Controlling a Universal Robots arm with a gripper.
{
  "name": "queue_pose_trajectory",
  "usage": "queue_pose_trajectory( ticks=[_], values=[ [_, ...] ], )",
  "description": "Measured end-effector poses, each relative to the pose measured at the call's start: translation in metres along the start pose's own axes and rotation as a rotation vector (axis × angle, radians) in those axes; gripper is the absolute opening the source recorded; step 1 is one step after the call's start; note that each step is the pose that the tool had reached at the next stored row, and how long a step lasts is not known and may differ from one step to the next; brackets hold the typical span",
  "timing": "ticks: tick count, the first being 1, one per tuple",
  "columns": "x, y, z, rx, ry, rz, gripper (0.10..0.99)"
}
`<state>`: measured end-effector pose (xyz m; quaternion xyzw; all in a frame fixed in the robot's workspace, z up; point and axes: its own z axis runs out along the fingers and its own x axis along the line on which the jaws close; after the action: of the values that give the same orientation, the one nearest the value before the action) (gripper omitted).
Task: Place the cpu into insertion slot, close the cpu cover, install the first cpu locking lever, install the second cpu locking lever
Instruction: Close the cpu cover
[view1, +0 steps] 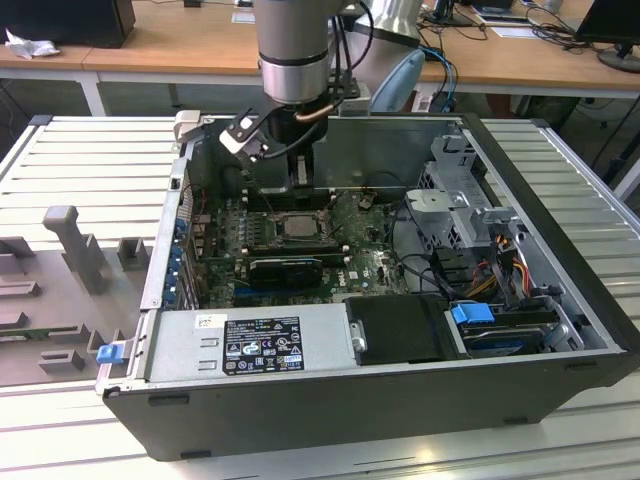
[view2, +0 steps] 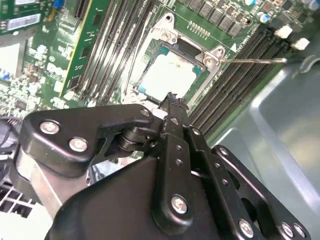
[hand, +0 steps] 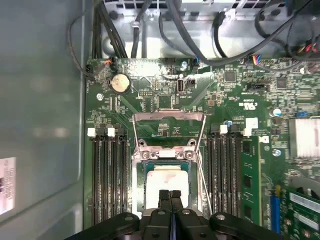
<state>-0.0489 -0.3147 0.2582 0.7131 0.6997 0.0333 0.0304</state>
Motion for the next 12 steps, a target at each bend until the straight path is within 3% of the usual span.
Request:
queue_pose_trajectory(
  ticks=[1, 3, 4, 6, 9, 12],
  values=[
    [0.0000, 0.0010, -0.0107, 0.000, -0.0002, 0.000, 0.106],
    [0.0001, 0.0015, -0.0161, 0.000, -0.0002, 0.000, 0.106],
    [0.0002, 0.0060, -0.0157, 0.003, 0.0000, 0.000, 0.106],
    [0.0005, 0.0255, -0.0138, 0.008, -0.0003, 0.000, 0.106],
    [0.0008, 0.0420, -0.0120, 0.014, -0.0001, 0.000, 0.106],
    [0.0005, 0.0500, -0.0108, 0.017, 0.0006, 0.000, 0.106]
  ],
)
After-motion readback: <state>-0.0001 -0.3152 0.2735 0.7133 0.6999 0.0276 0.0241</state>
